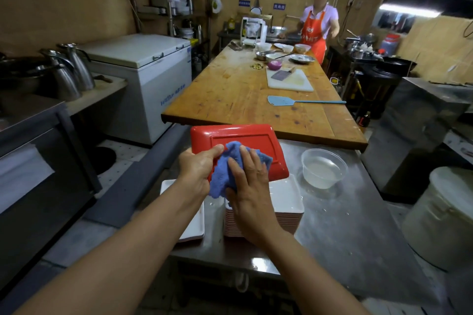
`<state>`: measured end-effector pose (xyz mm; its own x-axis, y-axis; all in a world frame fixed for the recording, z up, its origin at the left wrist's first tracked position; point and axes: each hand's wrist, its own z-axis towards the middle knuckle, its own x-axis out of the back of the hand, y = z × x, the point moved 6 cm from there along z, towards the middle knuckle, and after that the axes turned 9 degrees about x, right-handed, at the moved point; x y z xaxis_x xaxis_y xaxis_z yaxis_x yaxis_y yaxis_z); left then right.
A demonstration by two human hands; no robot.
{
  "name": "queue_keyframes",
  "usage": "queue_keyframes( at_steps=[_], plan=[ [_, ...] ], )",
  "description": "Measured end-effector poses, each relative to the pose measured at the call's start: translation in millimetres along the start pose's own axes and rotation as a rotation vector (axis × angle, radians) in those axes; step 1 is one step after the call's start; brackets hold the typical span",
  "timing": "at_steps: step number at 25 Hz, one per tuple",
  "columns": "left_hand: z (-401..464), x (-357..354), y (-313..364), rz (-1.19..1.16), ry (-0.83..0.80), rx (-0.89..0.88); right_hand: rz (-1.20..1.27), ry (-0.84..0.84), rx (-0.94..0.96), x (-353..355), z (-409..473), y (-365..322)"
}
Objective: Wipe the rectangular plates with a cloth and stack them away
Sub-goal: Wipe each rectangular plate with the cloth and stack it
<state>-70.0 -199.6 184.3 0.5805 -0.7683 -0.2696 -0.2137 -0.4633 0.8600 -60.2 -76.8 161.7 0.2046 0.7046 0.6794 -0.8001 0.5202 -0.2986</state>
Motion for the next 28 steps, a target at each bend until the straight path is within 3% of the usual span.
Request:
queue_keyframes(
  at_steps=[5,9,15,19,22,25,28],
  plan=[
    [-2.3,34.5,3.7,-0.007,0.076,-0.068,0.053,-0.015,0.036,-16.5,5.6,-9.9],
    [5.0,68.3,6.8,-0.050,0.089,-0.027,0.062,0.008,0.002,-16.5,11.4,5.4],
    [11.6,117.6,6.2,-0.056,0.126,0.017,0.447,0.091,-0.268,-30.3,19.3,25.7],
    [14.5,140.8,5.9,-0.037,0.173,-0.033,0.371,-0.005,-0.422,-44.4,25.4,42.8],
    [16.7,147.4,17.6,0.182,0.267,-0.267,0.420,0.035,-0.522,-44.0,22.3,52.5],
    [19.3,132.3,20.8,0.683,0.352,-0.616,0.529,0.055,-0.608,-44.5,19.0,55.6],
    [23.0,106.1,-2.4,1.164,0.281,-0.891,0.536,0.031,-0.617,-45.6,15.0,58.0]
  ],
)
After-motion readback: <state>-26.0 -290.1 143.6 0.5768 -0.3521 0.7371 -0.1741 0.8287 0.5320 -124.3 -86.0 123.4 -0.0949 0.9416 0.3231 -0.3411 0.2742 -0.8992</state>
